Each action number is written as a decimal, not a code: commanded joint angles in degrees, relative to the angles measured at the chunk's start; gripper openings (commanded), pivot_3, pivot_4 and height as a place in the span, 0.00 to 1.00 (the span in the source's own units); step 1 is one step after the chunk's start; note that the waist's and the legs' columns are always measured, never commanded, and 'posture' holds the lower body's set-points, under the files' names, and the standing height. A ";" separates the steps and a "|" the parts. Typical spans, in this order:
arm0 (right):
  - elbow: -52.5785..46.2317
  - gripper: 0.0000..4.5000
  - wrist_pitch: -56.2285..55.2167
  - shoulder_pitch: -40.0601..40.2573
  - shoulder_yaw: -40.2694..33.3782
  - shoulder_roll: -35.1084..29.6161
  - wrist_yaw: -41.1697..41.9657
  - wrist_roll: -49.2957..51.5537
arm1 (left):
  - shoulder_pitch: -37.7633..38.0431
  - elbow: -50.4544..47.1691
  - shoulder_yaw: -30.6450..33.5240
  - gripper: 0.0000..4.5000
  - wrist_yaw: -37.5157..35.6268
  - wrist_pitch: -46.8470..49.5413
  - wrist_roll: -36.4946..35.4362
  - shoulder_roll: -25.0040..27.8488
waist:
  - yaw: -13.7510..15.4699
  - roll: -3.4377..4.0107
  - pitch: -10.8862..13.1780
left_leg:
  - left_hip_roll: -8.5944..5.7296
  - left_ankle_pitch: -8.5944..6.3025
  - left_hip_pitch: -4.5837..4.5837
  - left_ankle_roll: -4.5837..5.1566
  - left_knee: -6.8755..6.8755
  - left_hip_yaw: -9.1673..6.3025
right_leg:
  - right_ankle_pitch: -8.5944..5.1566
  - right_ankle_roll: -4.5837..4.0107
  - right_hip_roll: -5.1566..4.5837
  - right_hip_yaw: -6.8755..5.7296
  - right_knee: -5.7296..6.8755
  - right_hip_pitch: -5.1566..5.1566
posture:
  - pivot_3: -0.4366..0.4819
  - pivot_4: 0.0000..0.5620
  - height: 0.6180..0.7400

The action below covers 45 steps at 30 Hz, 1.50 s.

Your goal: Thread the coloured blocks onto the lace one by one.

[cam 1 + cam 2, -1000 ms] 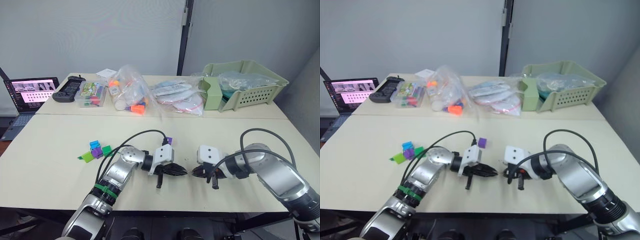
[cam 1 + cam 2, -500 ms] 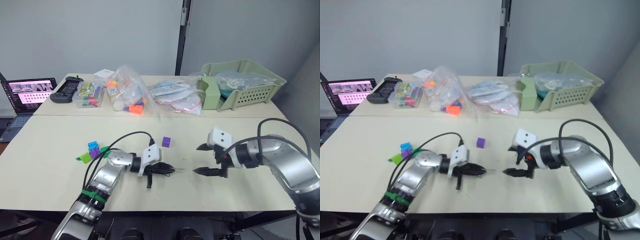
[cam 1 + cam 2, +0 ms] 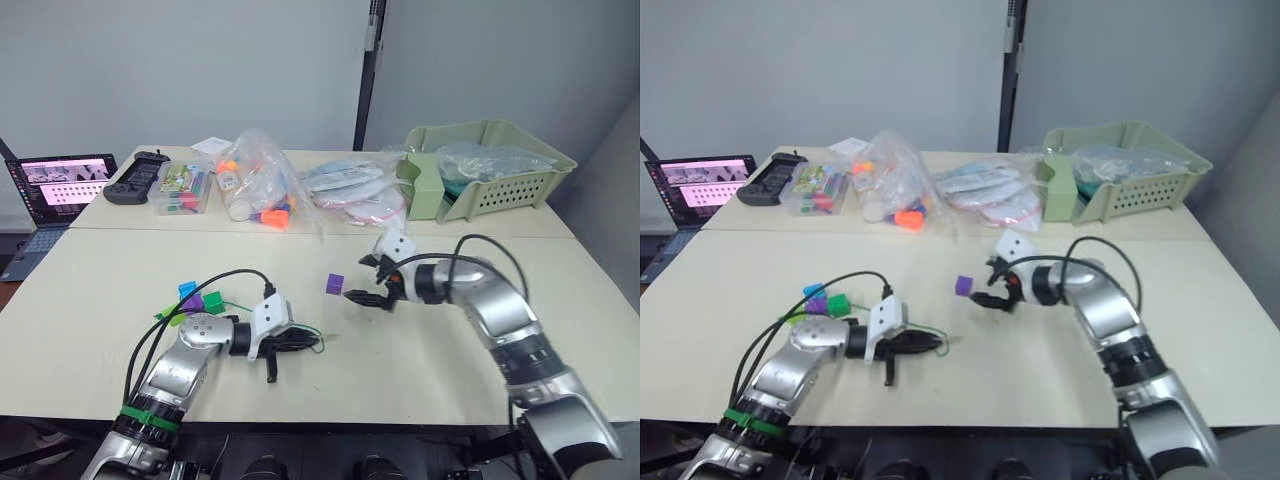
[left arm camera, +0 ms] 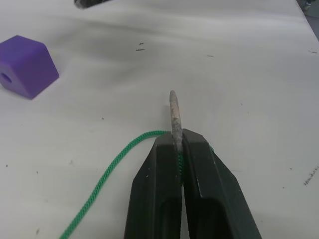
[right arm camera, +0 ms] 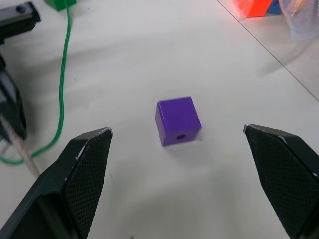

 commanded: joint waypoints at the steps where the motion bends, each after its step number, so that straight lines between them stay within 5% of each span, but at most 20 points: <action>1: -3.09 0.99 2.44 1.74 -4.93 1.88 -4.99 1.62 | 0.09 -2.90 1.14 0.00 0.54 0.25 -1.50 0.70 | 0.12 0.00 0.00 | -0.01 0.00 0.00 0.00 0.00 0.00 | 0.00 0.00 -0.02 -0.01 0.00 0.01 | 0.48 0.27 0.95; 13: -11.86 0.99 8.87 13.53 -8.75 18.09 -25.40 1.94 | -1.38 -1.61 -0.04 0.00 -0.02 -0.08 -1.75 0.73 | -0.45 0.01 0.00 | 0.01 0.00 0.03 0.00 -0.08 0.00 | 0.00 -0.01 0.00 -0.01 0.03 -0.03 | 0.48 0.27 0.95; 31: 5.65 0.99 -1.04 6.63 -8.12 24.05 -28.60 -0.22 | -0.63 -2.31 0.33 0.00 0.20 0.14 -1.84 2.03 | -0.87 0.02 0.00 | 0.01 0.00 0.04 -0.01 -0.09 0.00 | 0.00 -0.01 0.00 -0.02 0.00 -0.02 | 0.48 0.27 0.95; 39: 8.95 0.43 -3.58 5.82 -8.22 24.06 -28.82 -1.06 | 0.02 -3.05 0.42 0.00 0.71 0.42 -2.04 2.28 | -1.59 0.03 0.00 | 0.02 0.00 0.03 -0.01 -0.13 -0.05 | 0.01 -0.01 -0.01 -0.02 0.03 -0.02 | 0.48 0.27 0.95; 45: 5.33 0.39 -2.35 7.38 -7.94 22.26 -27.07 -0.35 | 0.13 -3.24 0.17 0.00 0.84 0.56 -2.16 2.21 | -1.62 0.03 0.00 | 0.01 0.00 0.03 -0.01 -0.15 -0.07 | 0.01 -0.01 -0.02 -0.03 0.03 -0.02 | 0.48 0.27 0.95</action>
